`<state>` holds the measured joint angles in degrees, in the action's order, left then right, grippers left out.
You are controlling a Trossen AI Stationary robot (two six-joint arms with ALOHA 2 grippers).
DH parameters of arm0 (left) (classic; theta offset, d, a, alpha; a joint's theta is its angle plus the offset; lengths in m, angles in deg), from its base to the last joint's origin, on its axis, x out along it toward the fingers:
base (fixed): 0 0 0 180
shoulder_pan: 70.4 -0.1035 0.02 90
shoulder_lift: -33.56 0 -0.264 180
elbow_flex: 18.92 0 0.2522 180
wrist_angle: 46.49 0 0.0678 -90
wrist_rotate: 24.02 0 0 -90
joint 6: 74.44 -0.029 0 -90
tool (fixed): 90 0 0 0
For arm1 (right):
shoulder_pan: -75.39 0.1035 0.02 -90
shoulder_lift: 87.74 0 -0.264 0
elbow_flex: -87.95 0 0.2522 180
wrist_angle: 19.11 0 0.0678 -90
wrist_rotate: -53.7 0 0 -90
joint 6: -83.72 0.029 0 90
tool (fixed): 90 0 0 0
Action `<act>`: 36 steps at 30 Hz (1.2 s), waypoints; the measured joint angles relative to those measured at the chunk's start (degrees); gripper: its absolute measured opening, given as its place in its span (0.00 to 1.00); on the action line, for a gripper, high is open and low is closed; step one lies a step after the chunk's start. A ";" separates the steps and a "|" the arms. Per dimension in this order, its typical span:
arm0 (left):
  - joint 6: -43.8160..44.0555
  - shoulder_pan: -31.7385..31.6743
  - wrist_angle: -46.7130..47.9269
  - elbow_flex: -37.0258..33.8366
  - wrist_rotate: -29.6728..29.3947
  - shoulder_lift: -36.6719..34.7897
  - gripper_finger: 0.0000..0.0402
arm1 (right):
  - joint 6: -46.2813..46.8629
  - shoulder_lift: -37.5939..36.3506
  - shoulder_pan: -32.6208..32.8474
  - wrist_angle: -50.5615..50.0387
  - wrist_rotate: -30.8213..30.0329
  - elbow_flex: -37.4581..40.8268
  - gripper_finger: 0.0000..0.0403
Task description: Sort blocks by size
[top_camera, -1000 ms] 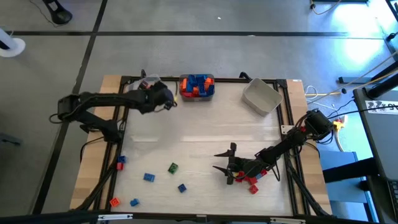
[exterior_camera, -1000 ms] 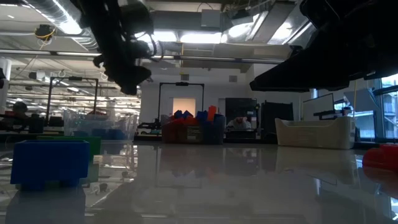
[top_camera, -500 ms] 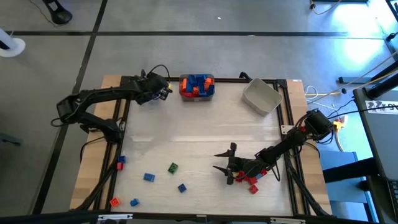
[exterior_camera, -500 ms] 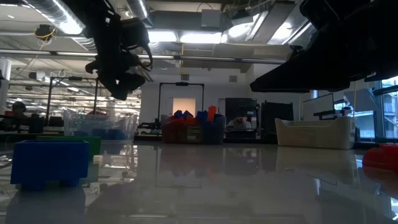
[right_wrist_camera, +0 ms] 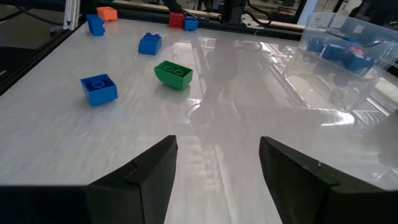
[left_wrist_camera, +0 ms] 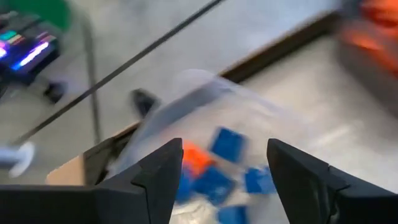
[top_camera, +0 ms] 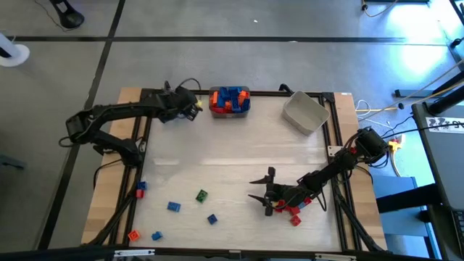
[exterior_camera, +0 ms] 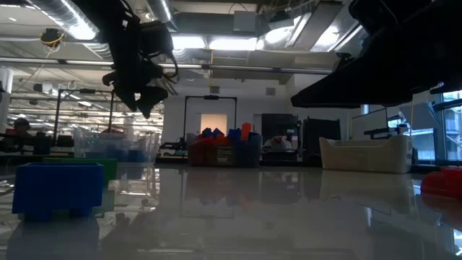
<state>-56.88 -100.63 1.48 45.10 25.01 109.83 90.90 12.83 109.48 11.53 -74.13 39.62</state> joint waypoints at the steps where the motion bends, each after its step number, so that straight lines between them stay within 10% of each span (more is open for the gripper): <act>1: -0.69 1.15 -0.17 0.15 1.19 -0.07 0.55 | 0.00 0.00 0.00 0.00 0.00 0.00 0.57; 13: -1.64 23.10 3.66 0.91 10.97 -0.16 0.56 | -0.01 0.00 -0.01 0.04 1.43 0.00 0.57; 36: 45.78 64.86 13.88 0.94 35.94 -0.17 0.56 | -0.02 0.00 -0.01 0.52 1.41 0.00 0.57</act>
<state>-11.10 -35.77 15.35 46.04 60.95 109.67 90.88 12.83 109.47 12.05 -72.71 39.62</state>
